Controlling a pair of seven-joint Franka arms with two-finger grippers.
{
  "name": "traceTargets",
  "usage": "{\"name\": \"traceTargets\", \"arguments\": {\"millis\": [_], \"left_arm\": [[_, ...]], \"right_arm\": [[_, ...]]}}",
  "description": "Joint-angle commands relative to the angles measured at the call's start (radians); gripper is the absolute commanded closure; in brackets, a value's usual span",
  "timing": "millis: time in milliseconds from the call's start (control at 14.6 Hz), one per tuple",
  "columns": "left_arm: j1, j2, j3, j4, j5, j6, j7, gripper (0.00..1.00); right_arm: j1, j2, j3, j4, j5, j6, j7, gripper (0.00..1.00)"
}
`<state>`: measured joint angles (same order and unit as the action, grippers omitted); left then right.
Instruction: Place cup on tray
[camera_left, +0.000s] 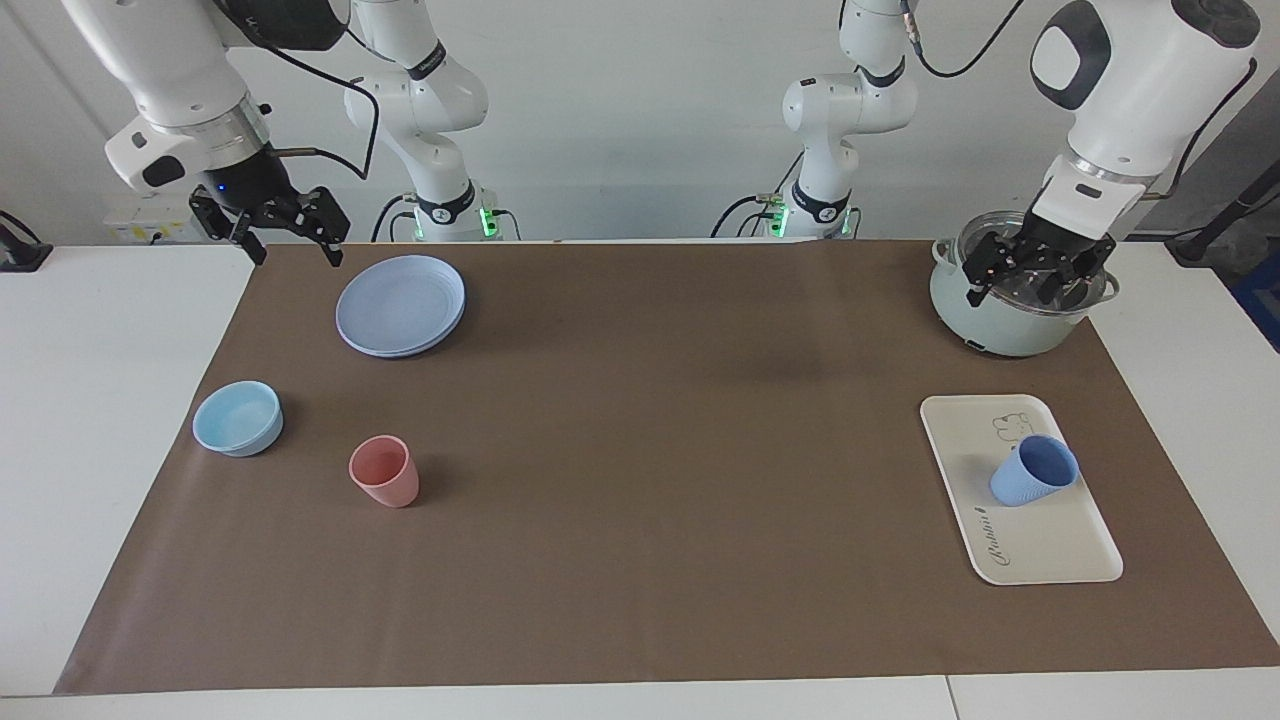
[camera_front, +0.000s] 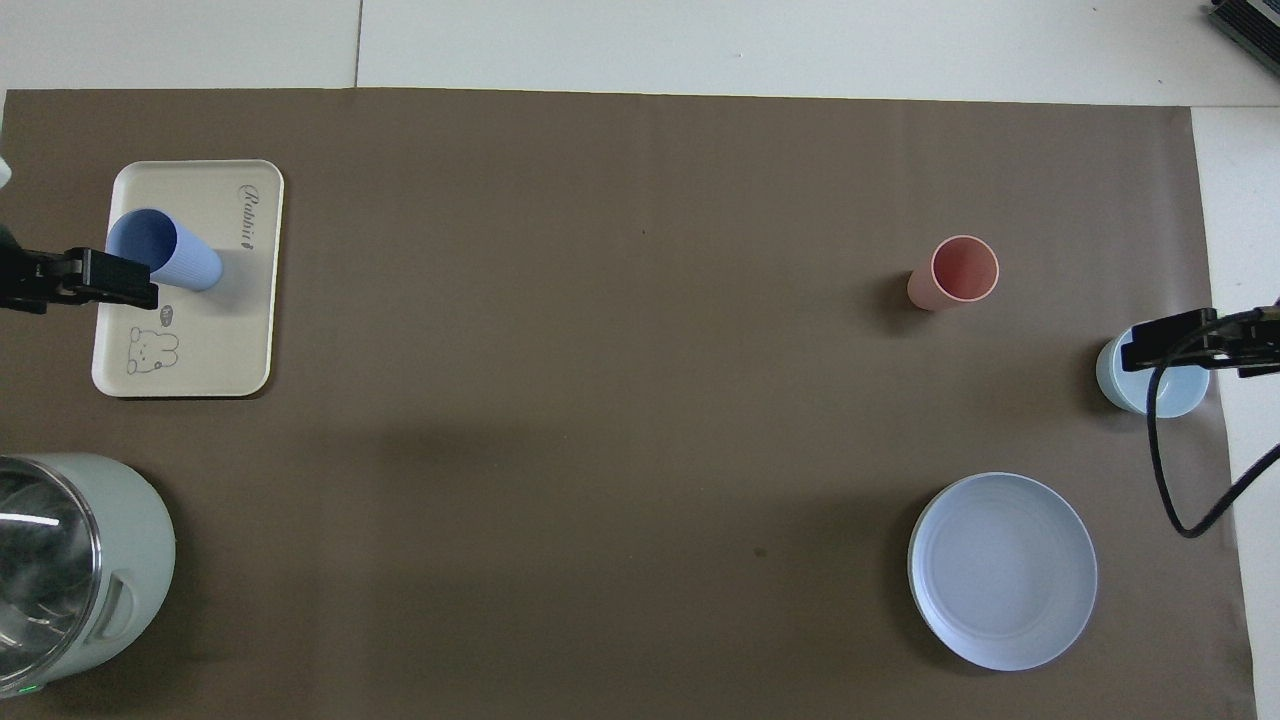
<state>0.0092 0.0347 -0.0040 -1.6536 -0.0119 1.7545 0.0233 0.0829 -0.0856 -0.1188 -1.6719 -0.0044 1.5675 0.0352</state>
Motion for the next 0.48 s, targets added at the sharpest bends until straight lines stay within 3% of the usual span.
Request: {"name": "traceTargets", "arguments": {"millis": [0,273,410], "left_arm": [[0.040,0.121,-0.004,0.032,-0.013,0.110,0.030,0.00],[0.075,0.223,-0.004,0.014,-0.019,0.284,0.069,0.00],[0.071,0.228,-0.007,0.070,-0.008,0.153,0.061,0.00]], "right_arm": [[0.000,-0.005,0.004,0.003,-0.023,-0.017,-0.006,0.00],[0.001,-0.005,0.004,0.003,-0.025,-0.020,-0.006,0.00],[0.000,-0.005,0.004,0.003,-0.025,-0.020,-0.008,0.00]]}}
